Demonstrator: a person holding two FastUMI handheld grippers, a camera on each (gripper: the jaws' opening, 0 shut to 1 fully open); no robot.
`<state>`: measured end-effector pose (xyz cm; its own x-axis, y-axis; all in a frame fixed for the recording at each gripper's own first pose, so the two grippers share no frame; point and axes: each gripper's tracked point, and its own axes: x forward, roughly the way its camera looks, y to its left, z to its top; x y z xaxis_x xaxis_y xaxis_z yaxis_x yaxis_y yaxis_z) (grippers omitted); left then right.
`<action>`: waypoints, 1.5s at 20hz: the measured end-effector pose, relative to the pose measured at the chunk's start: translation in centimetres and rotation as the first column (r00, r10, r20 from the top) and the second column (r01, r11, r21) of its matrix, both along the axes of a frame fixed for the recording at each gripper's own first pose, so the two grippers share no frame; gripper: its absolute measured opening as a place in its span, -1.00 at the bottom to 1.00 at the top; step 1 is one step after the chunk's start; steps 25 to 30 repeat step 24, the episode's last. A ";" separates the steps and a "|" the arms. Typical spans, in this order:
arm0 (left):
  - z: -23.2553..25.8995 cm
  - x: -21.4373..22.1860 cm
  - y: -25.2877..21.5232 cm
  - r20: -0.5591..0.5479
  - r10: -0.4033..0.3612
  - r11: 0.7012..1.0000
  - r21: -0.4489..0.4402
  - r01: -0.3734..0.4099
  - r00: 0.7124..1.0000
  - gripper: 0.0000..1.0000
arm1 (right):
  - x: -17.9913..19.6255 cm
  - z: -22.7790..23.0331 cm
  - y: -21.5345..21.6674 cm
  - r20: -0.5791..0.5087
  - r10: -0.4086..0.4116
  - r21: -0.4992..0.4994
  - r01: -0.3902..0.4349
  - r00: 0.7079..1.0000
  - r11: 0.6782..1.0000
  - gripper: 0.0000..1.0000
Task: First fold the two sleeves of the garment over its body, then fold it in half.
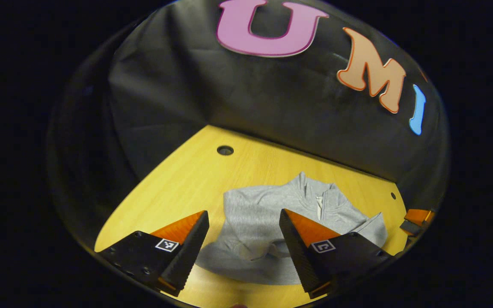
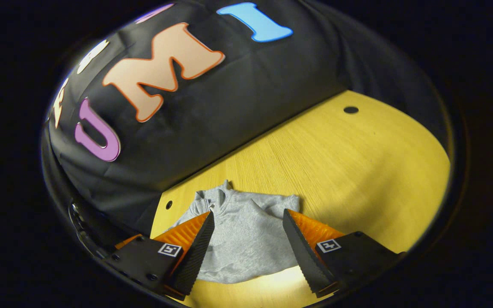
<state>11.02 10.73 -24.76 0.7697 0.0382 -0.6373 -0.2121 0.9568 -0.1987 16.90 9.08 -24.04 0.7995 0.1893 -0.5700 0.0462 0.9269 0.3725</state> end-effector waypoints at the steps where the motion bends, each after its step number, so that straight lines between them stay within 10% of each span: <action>1: 1.2 -0.1 0.3 0.037 -0.015 0.999 0.051 0.013 0.999 0.91 | -0.4 1.3 0.0 0.047 0.014 -0.035 -0.012 0.999 0.999 0.97; 7: 6.9 -2.4 -0.2 0.172 -0.101 0.960 0.274 0.051 0.980 0.90 | -4.6 7.1 -0.1 0.277 0.094 -0.234 -0.028 0.956 0.972 0.97; 19: 14.9 -7.3 1.1 0.371 -0.071 0.950 0.307 -0.050 0.926 0.92 | -10.6 15.8 2.3 0.519 0.217 -0.395 0.007 0.827 0.918 0.96; 30: 15.1 -7.8 1.9 0.390 -0.048 0.955 0.289 -0.073 0.920 0.92 | -11.6 15.6 2.4 0.537 0.217 -0.393 0.014 0.815 0.920 0.97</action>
